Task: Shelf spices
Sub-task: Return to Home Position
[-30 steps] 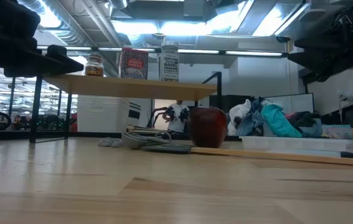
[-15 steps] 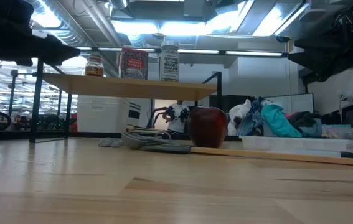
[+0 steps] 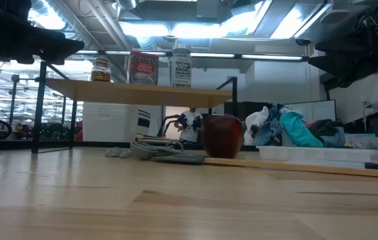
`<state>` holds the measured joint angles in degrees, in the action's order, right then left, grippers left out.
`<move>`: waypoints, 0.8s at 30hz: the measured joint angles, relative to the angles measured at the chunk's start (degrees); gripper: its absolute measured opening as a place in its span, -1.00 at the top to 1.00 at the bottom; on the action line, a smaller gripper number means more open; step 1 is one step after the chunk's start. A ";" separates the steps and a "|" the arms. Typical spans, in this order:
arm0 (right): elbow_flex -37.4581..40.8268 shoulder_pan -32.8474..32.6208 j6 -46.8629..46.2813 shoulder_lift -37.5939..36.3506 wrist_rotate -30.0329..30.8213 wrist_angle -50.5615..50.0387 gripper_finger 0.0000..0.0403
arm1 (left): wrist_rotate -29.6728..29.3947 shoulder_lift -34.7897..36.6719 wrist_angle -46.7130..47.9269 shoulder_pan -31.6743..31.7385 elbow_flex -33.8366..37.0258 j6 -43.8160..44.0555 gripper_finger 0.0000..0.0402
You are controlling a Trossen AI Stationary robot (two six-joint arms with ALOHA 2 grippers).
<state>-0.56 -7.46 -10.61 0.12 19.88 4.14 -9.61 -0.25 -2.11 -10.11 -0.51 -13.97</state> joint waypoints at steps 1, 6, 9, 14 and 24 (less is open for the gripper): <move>0.00 0.00 0.00 0.00 -0.01 0.00 -0.10 | 0.00 0.01 -0.01 0.00 0.00 -0.19 -0.27; 0.00 0.00 0.00 0.00 -0.02 0.00 -0.10 | 0.00 0.02 -0.02 0.00 0.00 0.49 -0.27; 0.00 0.00 0.00 0.00 0.00 0.00 -0.10 | 0.00 0.00 -0.02 0.00 0.00 0.01 -0.27; 0.00 0.00 0.00 0.00 -0.02 0.00 -0.10 | 0.00 0.00 -0.02 0.02 0.00 0.41 -0.27; 0.00 -0.02 0.00 0.00 -0.02 0.00 -0.10 | -0.02 0.02 -0.02 0.02 0.00 0.05 -0.27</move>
<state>-0.56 -7.48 -10.61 0.12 19.86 4.14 -9.63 -0.23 -2.13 -10.09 -0.51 -13.92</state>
